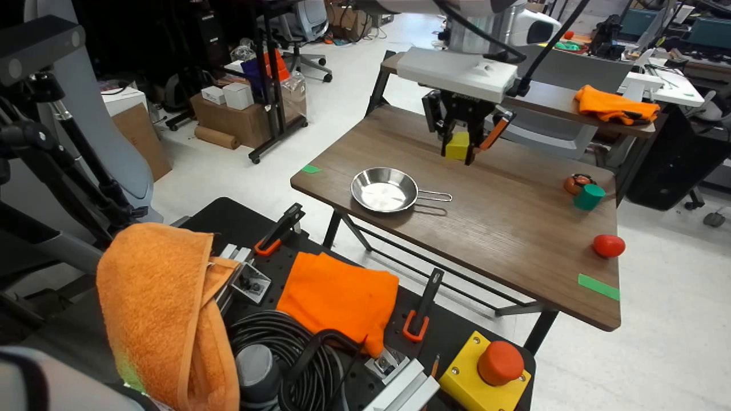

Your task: Put the yellow block on the silver pan then remove it from the pan

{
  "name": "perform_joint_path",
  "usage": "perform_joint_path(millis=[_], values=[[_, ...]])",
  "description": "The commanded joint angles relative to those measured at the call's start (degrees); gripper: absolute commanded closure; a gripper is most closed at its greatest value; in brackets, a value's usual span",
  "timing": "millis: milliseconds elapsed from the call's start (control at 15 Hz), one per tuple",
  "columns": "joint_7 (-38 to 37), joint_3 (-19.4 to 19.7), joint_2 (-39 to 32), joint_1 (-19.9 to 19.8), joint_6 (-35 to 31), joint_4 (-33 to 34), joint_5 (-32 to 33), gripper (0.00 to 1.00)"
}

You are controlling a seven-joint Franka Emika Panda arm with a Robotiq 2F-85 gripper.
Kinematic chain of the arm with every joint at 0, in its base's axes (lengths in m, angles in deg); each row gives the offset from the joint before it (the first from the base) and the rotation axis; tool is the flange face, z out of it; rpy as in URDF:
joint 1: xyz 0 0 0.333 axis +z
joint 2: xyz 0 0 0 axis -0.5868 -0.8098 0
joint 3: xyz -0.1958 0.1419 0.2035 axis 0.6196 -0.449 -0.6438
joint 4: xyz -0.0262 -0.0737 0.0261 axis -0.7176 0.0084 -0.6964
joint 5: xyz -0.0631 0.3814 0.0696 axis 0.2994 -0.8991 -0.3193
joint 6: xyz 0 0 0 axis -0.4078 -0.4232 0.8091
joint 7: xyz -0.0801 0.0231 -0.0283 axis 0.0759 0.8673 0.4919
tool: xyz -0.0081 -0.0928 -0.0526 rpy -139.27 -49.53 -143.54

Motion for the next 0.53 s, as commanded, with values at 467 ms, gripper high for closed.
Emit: perform_joint_path(millis=[467], values=[[-18.2, 5.8, 6.0, -3.8, -0.8, -3.7, 14.3, 0.83]])
